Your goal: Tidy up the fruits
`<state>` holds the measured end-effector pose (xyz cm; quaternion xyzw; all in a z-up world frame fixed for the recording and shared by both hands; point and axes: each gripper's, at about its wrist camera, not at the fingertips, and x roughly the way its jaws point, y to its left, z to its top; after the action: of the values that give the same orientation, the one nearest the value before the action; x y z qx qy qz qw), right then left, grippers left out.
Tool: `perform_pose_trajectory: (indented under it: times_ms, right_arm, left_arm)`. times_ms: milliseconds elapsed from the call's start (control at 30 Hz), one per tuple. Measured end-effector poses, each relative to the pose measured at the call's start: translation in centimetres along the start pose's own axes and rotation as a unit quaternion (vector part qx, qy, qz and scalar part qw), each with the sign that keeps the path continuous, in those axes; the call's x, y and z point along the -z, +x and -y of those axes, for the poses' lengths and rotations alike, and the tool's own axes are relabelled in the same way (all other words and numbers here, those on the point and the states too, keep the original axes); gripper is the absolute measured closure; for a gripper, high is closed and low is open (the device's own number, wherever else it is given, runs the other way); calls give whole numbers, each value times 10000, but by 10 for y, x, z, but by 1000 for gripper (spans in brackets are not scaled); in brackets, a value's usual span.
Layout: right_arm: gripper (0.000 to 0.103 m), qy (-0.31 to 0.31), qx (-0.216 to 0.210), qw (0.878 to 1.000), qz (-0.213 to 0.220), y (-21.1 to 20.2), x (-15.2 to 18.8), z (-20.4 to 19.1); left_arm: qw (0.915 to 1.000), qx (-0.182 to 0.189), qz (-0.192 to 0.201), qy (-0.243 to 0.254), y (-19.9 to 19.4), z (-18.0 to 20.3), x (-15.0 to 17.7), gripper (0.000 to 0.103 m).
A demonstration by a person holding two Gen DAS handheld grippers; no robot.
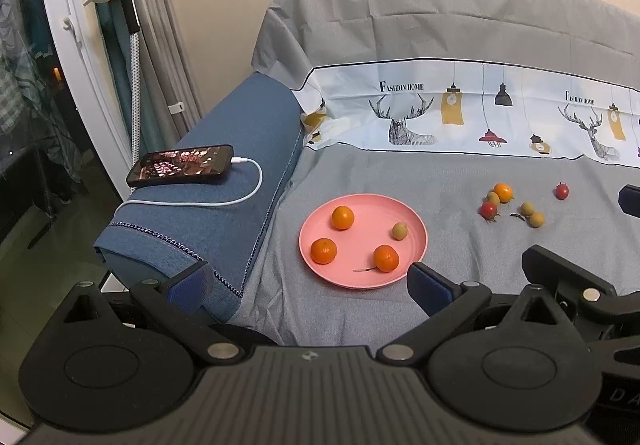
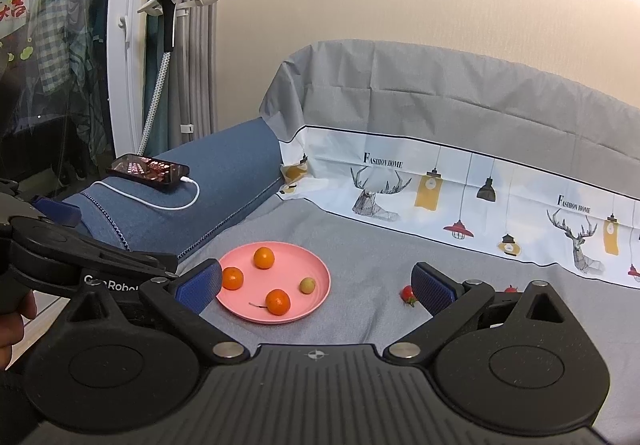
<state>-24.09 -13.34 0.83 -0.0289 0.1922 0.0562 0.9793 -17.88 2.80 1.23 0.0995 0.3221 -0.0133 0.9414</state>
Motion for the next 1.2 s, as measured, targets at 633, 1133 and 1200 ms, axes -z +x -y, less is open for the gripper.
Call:
perform_pose_trajectory:
  times_ms: [633,1133,1200]
  right_arm:
    - [3,152,-46,9995,-284,23,6,6]
    - [2,882,302,9928,-752,68,32,57]
    - [1,934,471,9912,-807,79,37,71]
  left_arm:
    - [9993,97,-359,99,28,6,2,0]
    - [9917,334,-1095,579,97,49,-16,0]
    - [9913,425,-1114,564,110,56,-22,0]
